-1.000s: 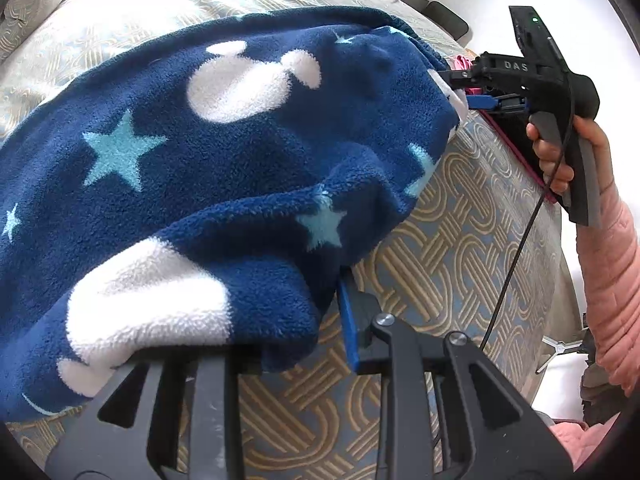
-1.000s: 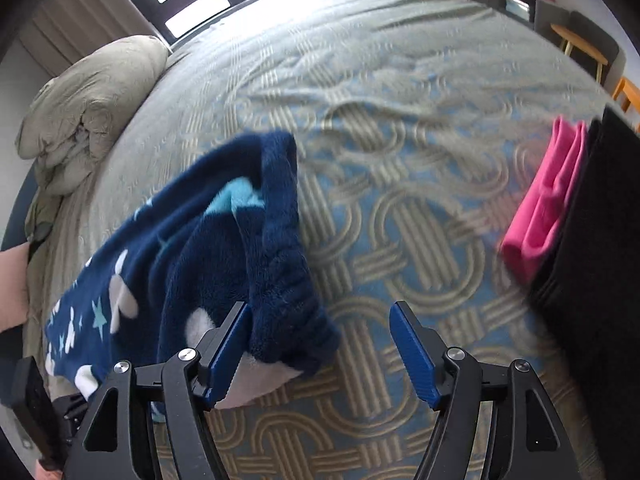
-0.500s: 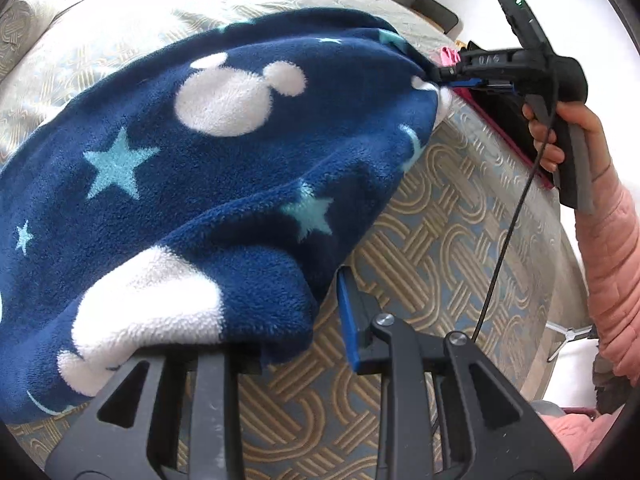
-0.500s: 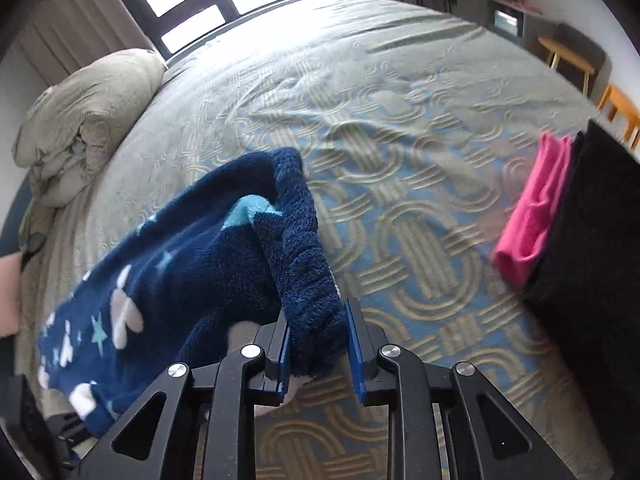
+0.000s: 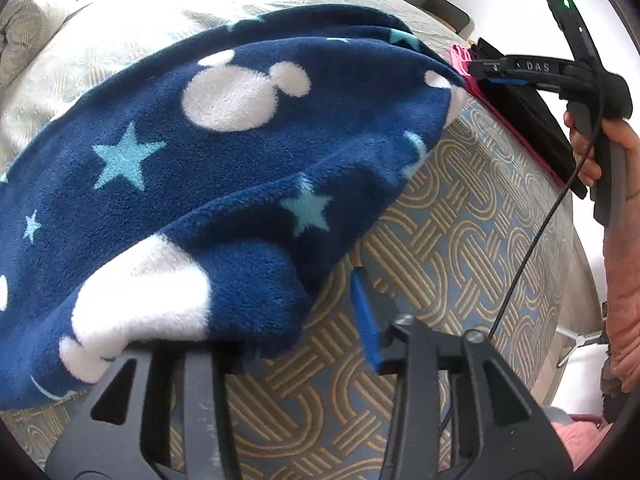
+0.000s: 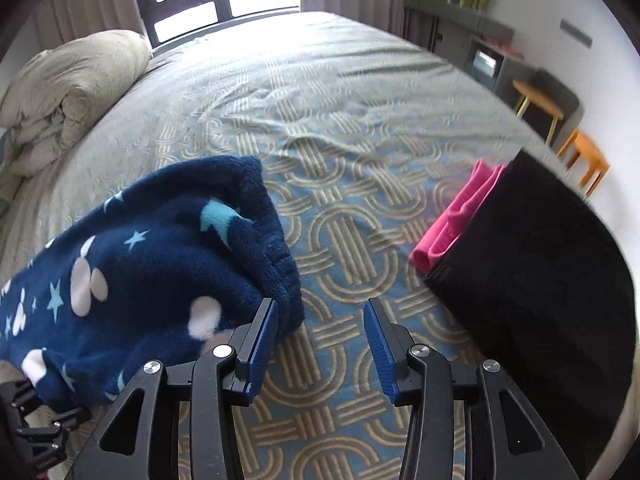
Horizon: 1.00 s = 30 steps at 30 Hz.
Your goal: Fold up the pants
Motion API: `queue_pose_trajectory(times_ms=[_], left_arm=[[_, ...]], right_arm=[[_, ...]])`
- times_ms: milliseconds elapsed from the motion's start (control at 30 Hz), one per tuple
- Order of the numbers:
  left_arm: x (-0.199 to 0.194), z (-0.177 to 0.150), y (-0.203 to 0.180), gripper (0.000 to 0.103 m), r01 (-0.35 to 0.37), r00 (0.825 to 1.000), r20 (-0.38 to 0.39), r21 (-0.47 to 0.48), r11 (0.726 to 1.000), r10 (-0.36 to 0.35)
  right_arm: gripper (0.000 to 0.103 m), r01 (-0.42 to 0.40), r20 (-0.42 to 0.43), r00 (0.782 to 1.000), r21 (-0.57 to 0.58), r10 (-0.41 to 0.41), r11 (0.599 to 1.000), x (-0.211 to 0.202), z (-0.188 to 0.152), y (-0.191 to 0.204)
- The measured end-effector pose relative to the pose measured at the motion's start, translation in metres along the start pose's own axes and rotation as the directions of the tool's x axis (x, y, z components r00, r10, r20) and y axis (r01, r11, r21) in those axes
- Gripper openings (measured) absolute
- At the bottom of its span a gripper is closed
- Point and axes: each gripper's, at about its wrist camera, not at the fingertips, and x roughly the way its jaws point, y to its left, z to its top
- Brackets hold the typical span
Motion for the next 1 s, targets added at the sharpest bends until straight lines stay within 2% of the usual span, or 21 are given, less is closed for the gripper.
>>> queue_pose_trajectory(times_ms=[67, 267, 333, 467, 600, 667, 700, 733, 767, 833, 867, 933, 1000], left_arm=[[-0.004, -0.003, -0.005, 0.054, -0.009, 1.0, 0.003, 0.012, 1.0, 0.009], [-0.022, -0.013, -0.002, 0.054, -0.008, 1.0, 0.015, 0.004, 1.0, 0.008], [-0.03, -0.018, 0.004, 0.054, -0.009, 1.0, 0.026, -0.017, 1.0, 0.01], [-0.048, -0.035, 0.029, 0.058, -0.072, 0.996, 0.046, -0.083, 0.994, 0.076], [-0.062, -0.055, 0.07, 0.06, -0.135, 0.988, 0.046, -0.216, 0.967, 0.149], [-0.072, -0.068, 0.095, 0.06, -0.184, 0.979, 0.038, -0.281, 0.942, 0.203], [-0.08, -0.078, 0.112, 0.06, -0.224, 0.969, 0.029, -0.32, 0.921, 0.245], [-0.086, -0.086, 0.127, 0.06, -0.248, 0.962, 0.022, -0.352, 0.903, 0.273], [-0.094, -0.096, 0.143, 0.06, -0.27, 0.954, 0.016, -0.395, 0.878, 0.3], [-0.114, -0.119, 0.177, 0.06, -0.293, 0.94, 0.01, -0.493, 0.819, 0.342], [-0.127, -0.135, 0.2, 0.06, -0.297, 0.931, 0.009, -0.558, 0.774, 0.364], [-0.14, -0.154, 0.226, 0.06, -0.303, 0.92, 0.0, -0.634, 0.711, 0.393], [-0.155, -0.176, 0.257, 0.06, -0.317, 0.902, -0.02, -0.709, 0.63, 0.431]], right_arm=[[0.045, 0.017, 0.016, 1.0, -0.011, -0.017, 1.0, -0.007, -0.001, 0.005], [0.046, 0.05, 0.067, 0.997, -0.061, -0.046, 0.997, -0.023, -0.004, 0.025], [0.047, 0.039, 0.086, 0.996, -0.085, -0.032, 0.996, -0.03, -0.006, 0.034], [0.051, -0.065, 0.092, 0.993, -0.098, 0.074, 0.993, -0.028, -0.007, 0.053], [0.051, -0.221, 0.027, 0.974, -0.108, 0.225, 0.969, -0.01, -0.012, 0.082], [0.054, -0.211, -0.022, 0.977, -0.151, 0.211, 0.966, 0.009, -0.017, 0.095], [0.056, -0.173, -0.048, 0.985, -0.18, 0.167, 0.968, 0.02, -0.021, 0.1], [0.056, -0.092, -0.099, 0.992, -0.203, 0.073, 0.975, 0.041, -0.026, 0.1], [0.056, -0.055, -0.136, 0.99, -0.198, 0.028, 0.979, 0.054, -0.029, 0.096], [0.056, -0.083, -0.129, 0.989, -0.14, 0.065, 0.987, 0.053, -0.031, 0.085], [0.056, -0.068, -0.139, 0.989, -0.139, 0.049, 0.988, 0.049, -0.031, 0.085], [0.057, -0.014, -0.125, 0.992, -0.158, -0.006, 0.987, 0.035, -0.028, 0.091], [0.057, -0.027, -0.095, 0.995, -0.181, 0.01, 0.983, 0.02, -0.026, 0.102]])
